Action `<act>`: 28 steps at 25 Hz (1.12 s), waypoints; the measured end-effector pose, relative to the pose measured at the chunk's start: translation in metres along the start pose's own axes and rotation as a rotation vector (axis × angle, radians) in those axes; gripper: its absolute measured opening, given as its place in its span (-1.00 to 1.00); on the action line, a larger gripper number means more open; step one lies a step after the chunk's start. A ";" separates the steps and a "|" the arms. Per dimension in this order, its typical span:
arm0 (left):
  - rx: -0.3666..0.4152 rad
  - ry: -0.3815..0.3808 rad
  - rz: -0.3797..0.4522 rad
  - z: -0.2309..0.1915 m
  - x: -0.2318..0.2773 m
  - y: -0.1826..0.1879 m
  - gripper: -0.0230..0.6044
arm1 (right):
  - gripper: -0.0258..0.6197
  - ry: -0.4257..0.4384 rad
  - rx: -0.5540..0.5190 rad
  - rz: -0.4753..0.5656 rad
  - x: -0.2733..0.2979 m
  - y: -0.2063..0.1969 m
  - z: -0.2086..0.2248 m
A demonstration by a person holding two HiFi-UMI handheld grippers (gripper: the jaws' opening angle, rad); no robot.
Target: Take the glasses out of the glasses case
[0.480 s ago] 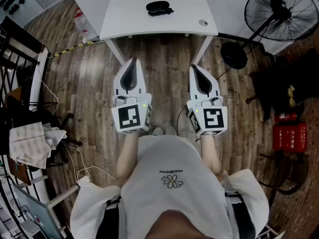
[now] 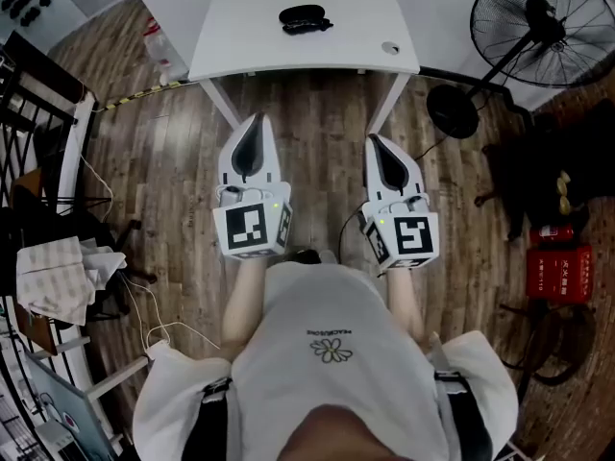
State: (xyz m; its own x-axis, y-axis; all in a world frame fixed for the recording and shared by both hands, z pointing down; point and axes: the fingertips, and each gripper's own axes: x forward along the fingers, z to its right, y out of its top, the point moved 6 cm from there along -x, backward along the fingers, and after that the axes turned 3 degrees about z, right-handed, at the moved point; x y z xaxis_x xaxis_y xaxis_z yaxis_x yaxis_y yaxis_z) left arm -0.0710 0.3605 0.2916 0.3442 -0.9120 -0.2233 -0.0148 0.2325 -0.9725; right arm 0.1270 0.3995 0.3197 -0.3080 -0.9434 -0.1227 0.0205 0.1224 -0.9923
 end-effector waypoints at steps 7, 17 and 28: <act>0.009 0.010 -0.014 -0.002 0.006 -0.011 -0.88 | -0.90 0.040 0.037 -0.012 0.013 -0.013 0.003; -0.062 -0.006 0.074 -0.030 0.089 -0.036 -0.88 | -0.90 0.071 -0.085 -0.037 0.090 -0.026 0.033; -0.087 0.001 0.071 -0.114 0.263 -0.080 -0.88 | -0.90 0.028 -0.258 -0.092 0.268 -0.052 0.073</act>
State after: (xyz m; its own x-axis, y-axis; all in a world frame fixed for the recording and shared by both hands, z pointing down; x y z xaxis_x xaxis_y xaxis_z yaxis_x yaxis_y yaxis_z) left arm -0.0869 0.0637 0.3033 0.3386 -0.8944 -0.2923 -0.1209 0.2667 -0.9562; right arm 0.1133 0.1178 0.3374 -0.3239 -0.9457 -0.0278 -0.2509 0.1142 -0.9613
